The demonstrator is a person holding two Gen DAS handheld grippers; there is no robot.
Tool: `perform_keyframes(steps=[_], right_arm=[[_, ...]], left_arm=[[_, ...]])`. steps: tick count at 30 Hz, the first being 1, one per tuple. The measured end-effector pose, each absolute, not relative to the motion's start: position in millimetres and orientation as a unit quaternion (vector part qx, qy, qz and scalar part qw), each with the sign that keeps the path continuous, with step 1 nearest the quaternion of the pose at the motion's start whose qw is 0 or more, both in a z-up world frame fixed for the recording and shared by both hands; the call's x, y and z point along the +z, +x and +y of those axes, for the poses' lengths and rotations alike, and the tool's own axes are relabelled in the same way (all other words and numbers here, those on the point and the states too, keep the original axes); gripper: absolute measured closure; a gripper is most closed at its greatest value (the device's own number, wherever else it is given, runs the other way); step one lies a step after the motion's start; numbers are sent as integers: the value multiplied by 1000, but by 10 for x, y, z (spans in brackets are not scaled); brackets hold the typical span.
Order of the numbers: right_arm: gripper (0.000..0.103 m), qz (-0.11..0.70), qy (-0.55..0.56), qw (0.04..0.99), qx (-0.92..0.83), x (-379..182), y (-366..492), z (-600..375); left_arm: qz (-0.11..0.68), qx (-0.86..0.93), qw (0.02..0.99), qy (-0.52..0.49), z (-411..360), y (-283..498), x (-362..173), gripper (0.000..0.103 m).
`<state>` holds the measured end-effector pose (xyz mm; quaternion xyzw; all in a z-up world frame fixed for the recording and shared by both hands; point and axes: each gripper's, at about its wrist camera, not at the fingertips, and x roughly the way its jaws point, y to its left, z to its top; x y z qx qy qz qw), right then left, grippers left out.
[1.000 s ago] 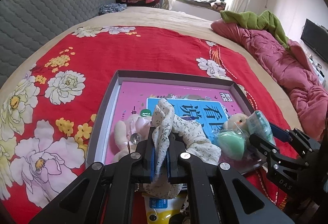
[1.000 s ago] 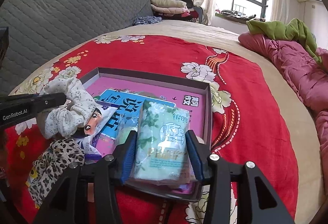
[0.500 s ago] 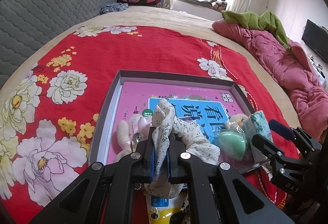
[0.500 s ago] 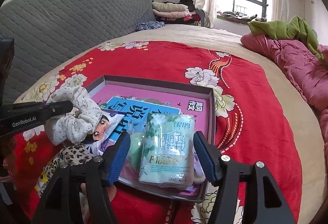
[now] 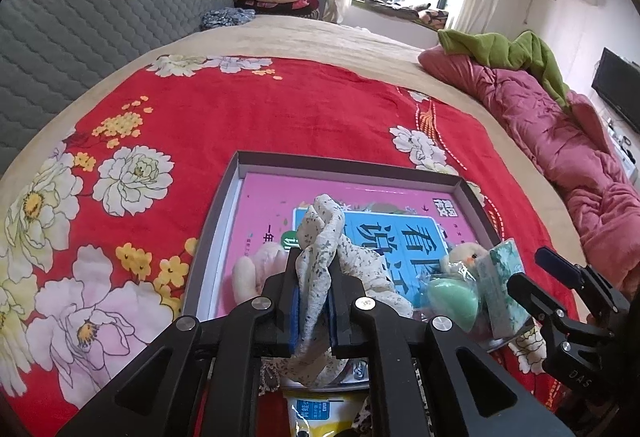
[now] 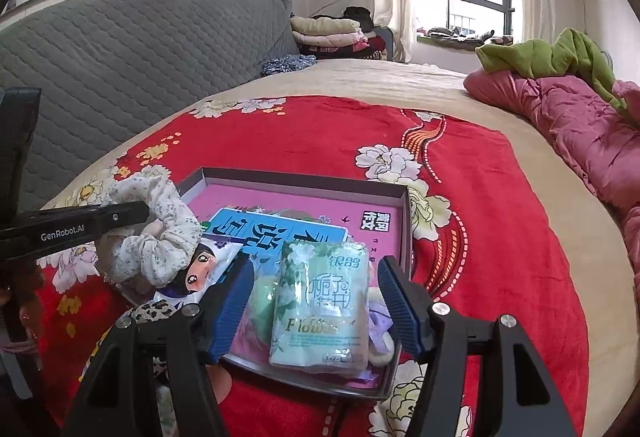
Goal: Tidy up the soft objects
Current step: 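Lower and release the scrunchie in the box with the left tool while the right releases the tissue pack, then withdraw both open tools from the box back toward the remaining items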
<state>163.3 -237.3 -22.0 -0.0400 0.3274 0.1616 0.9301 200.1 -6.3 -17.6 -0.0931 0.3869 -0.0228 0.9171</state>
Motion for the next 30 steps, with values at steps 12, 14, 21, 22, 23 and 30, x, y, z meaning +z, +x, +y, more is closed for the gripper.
perform_keyframes(steps=[12, 14, 21, 22, 23, 30], right_arm=[[36, 320, -40, 933, 161, -179, 1620, -2393], [36, 319, -39, 933, 161, -174, 1615, -2397], [36, 317, -38, 935, 158, -152, 1608, -2414], [36, 316, -37, 935, 157, -147, 1605, -2416], [36, 315, -36, 936, 156, -140, 1604, -2420], [36, 308, -26, 938, 156, -88, 1580, -2473]], left_arm=[[386, -19, 917, -100, -26, 1952, -134, 59], [386, -15, 917, -98, -24, 1938, -122, 55], [378, -3, 921, -97, 12, 1876, -50, 44], [376, 0, 922, -96, 19, 1868, -39, 42], [375, 1, 922, -95, 25, 1863, -32, 41], [363, 10, 927, -94, 61, 1791, 73, 33]])
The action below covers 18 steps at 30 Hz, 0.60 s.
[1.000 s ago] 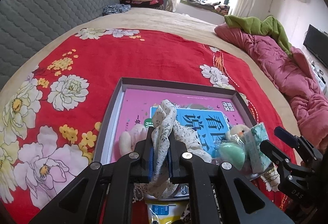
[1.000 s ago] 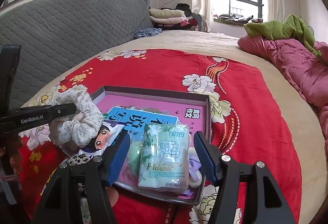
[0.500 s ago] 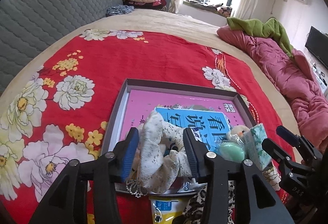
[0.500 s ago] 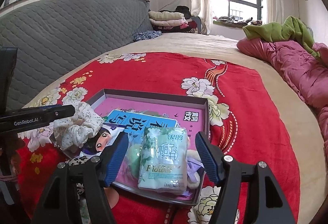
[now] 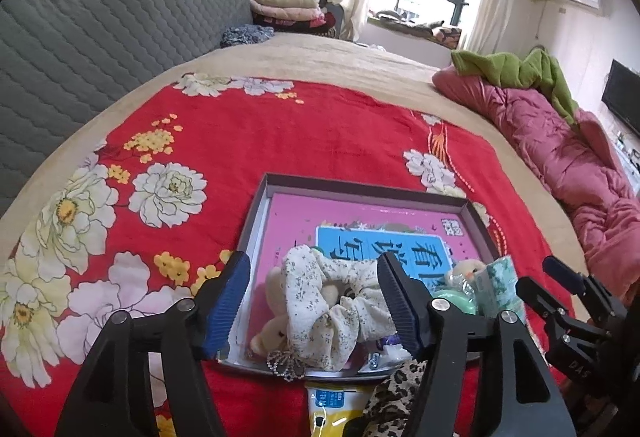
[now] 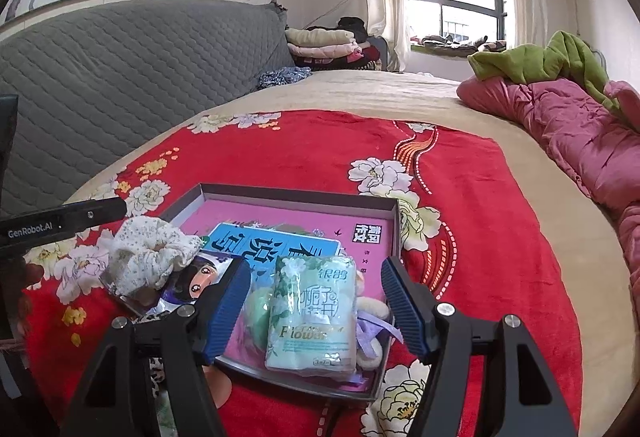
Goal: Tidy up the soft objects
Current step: 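Withdraw both open tools from the box back toward the remaining items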
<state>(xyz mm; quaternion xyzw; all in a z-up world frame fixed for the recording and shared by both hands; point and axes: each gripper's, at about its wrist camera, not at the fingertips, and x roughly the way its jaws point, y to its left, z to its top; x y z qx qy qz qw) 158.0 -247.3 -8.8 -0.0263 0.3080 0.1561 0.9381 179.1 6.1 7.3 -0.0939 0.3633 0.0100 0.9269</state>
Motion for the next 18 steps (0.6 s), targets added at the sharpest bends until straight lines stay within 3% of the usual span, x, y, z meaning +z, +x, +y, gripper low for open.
perform_keyframes(steps=[18], right_arm=[[35, 251, -22, 954, 162, 201, 1356, -2561]], left_arm=[[333, 21, 938, -97, 72, 1349, 506, 28]])
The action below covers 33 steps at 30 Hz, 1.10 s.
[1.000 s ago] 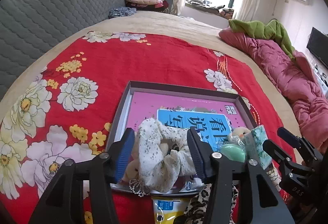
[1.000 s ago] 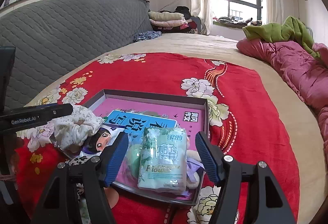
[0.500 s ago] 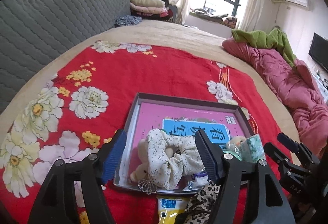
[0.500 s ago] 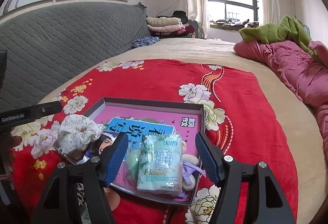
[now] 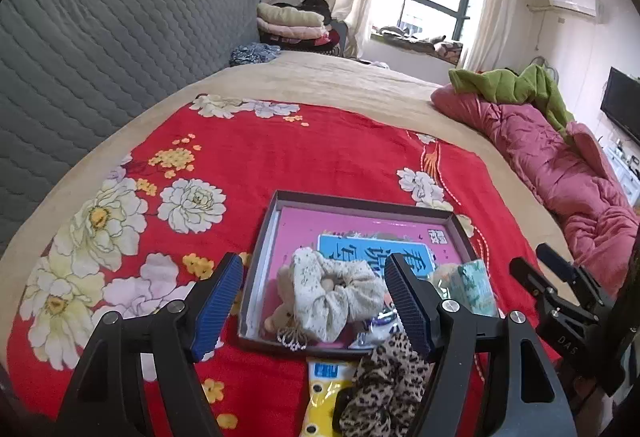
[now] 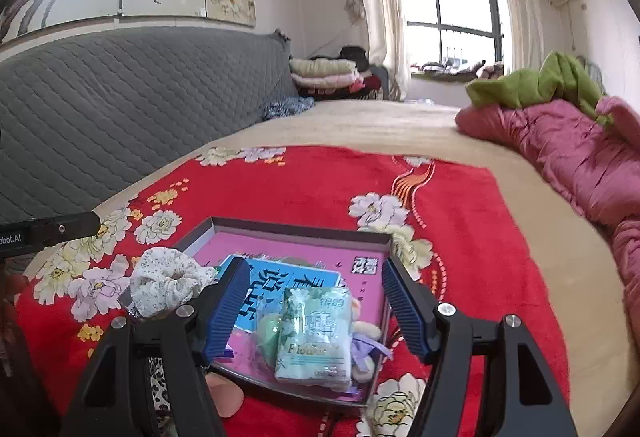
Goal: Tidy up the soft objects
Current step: 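Withdraw both open tools from the box back toward the remaining items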
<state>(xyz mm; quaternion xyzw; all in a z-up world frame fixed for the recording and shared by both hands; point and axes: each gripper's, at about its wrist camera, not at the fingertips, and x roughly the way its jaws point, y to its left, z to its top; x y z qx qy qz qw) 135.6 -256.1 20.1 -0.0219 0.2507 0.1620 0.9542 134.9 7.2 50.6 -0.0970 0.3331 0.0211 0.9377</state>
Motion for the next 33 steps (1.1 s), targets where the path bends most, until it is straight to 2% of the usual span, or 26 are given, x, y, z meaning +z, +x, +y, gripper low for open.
perform_keyframes(steps=[8, 11, 33], right_arm=[[34, 216, -42, 962, 162, 337, 1137, -2579], [27, 214, -36, 962, 163, 359, 1073, -2608], [26, 222, -17, 964, 142, 369, 715, -2707]], left_arm=[[333, 22, 938, -90, 54, 1134, 612, 27], [332, 20, 939, -90, 38, 1046, 648, 26], [332, 7, 940, -80, 1, 758, 821, 26]])
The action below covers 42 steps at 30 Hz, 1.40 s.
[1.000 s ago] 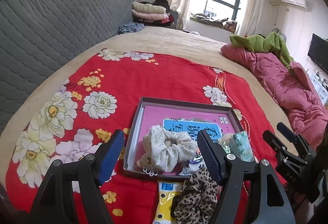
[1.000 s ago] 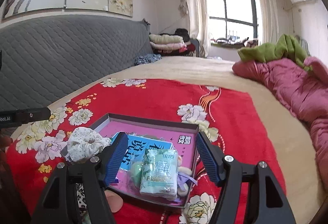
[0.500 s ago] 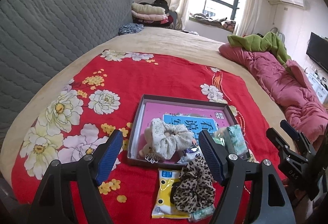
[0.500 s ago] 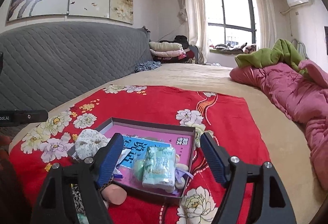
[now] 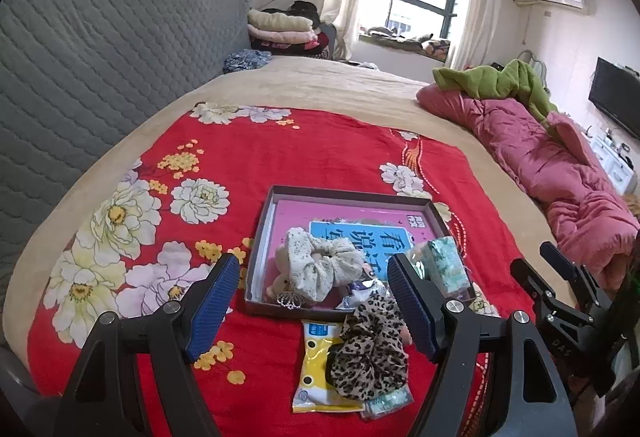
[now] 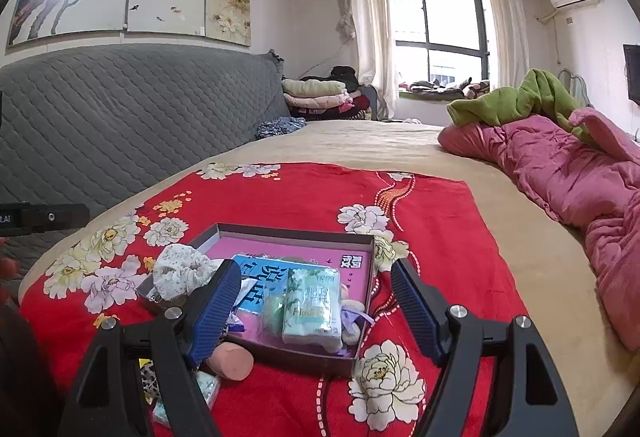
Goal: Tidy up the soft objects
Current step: 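Withdraw both open tools from the box back toward the remaining items, then move the left tool toward the leopard scrunchie while the right approaches the small tissue pack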
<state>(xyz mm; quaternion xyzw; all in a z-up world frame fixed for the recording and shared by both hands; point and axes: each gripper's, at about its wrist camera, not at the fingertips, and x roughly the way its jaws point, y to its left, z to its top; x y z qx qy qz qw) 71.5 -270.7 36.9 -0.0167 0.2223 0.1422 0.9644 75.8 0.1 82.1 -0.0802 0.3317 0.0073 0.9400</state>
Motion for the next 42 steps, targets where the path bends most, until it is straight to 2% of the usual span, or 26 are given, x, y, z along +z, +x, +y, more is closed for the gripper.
perform_keyframes(steps=[32, 42], right_arm=[[26, 286, 16, 945, 161, 292, 215, -2549], [26, 294, -14, 940, 175, 270, 76, -2377]], left_arm=[[346, -27, 934, -84, -21, 394, 826, 25], [359, -31, 930, -79, -35, 344, 747, 25]])
